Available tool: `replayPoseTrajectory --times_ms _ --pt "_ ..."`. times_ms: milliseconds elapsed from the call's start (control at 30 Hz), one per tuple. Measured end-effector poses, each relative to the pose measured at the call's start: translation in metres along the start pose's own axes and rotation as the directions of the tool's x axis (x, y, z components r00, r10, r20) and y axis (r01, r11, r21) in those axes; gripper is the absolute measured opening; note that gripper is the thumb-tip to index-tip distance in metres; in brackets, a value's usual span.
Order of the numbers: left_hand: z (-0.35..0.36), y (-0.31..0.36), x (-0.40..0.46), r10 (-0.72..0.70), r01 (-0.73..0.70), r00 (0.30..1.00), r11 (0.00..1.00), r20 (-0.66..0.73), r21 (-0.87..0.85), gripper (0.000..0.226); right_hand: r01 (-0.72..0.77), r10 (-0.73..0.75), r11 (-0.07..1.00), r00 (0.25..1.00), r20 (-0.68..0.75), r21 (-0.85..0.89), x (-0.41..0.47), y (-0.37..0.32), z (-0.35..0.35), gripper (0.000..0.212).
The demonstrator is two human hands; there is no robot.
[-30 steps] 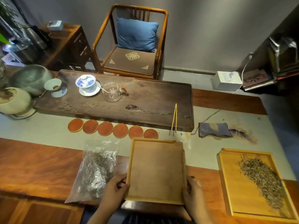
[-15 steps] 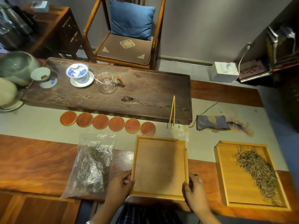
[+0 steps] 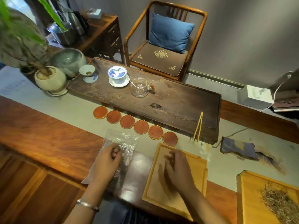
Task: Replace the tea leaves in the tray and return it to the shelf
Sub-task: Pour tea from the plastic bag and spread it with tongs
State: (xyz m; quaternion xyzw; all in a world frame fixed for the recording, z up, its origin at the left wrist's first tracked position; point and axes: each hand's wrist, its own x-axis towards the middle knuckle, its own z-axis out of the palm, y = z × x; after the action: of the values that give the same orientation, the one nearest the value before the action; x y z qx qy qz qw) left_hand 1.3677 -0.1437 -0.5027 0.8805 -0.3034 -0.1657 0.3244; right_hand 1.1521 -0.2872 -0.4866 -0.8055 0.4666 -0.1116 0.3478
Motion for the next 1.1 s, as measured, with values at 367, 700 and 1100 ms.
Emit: replayPoseTrajectory --times_ms 367,700,1100 --pt "0.011 -0.043 0.03 -0.204 0.19 0.975 0.969 0.082 0.158 0.096 0.432 -0.354 0.891 0.855 0.379 -0.141 0.129 -0.086 0.112 0.016" --pt "0.036 -0.069 0.021 -0.194 0.188 0.981 0.97 0.022 0.157 0.088 0.363 -0.293 0.927 0.859 0.42 -0.096 0.143 -0.084 0.143 0.013" --pt "0.013 -0.049 0.006 -0.02 0.02 1.0 0.998 -0.012 -0.068 0.073 0.116 -0.242 0.954 0.841 0.484 0.275 0.112 -0.097 0.085 0.017"
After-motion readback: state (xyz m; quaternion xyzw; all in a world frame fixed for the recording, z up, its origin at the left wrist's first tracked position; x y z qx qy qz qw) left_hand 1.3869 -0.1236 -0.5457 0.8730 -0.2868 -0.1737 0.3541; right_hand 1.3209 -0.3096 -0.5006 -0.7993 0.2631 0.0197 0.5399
